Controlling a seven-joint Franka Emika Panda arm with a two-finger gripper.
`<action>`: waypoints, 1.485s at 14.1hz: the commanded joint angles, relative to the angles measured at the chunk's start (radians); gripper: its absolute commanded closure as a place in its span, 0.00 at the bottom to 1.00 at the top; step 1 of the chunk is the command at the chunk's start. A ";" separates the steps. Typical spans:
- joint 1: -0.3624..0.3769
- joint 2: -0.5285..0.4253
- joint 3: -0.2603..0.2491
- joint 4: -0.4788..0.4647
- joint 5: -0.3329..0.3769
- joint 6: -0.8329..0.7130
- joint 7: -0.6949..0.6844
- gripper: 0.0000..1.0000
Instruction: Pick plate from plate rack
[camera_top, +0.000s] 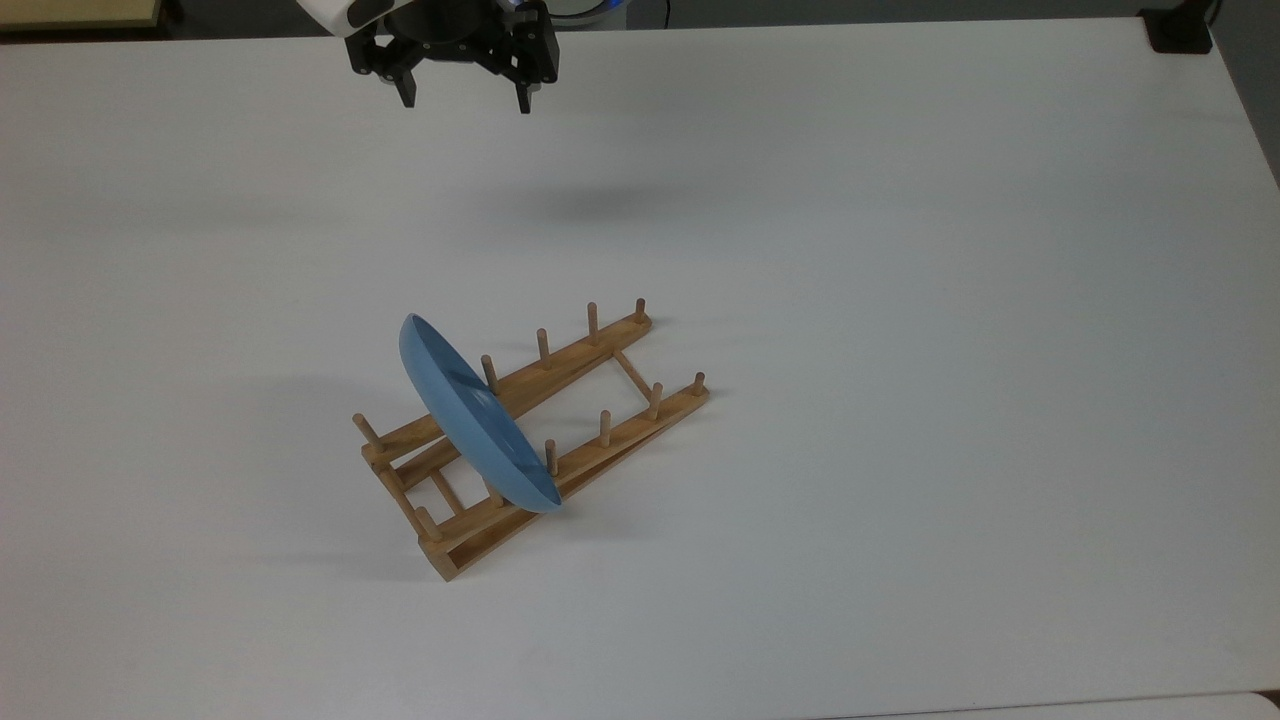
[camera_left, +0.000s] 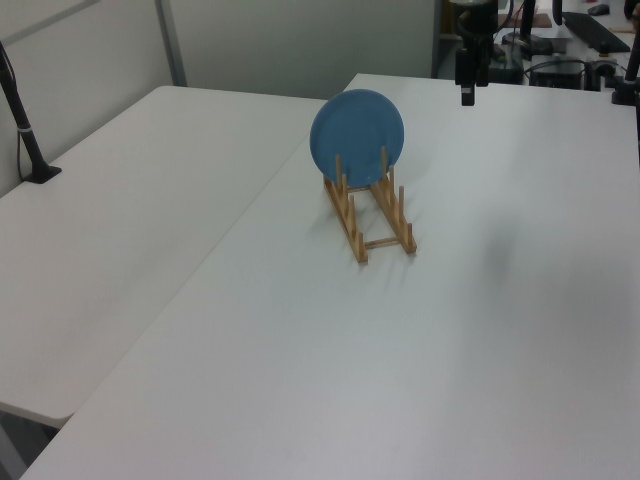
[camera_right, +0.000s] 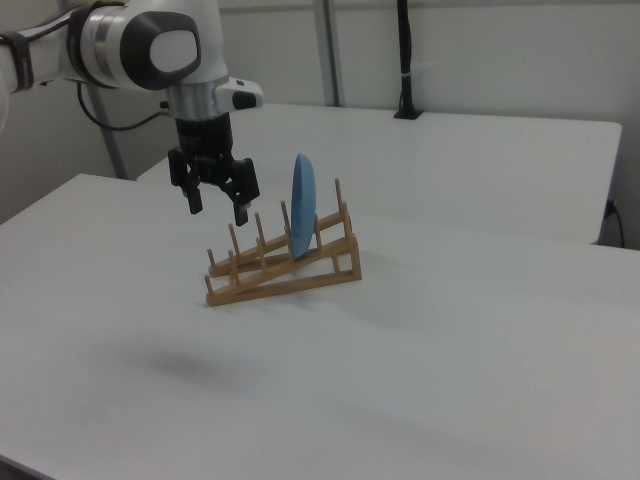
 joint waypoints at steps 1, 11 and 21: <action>-0.009 -0.017 0.014 -0.009 -0.039 -0.037 0.078 0.00; -0.011 -0.011 0.016 -0.009 -0.054 0.002 0.066 0.00; 0.038 0.067 0.073 0.014 -0.359 0.497 0.040 0.22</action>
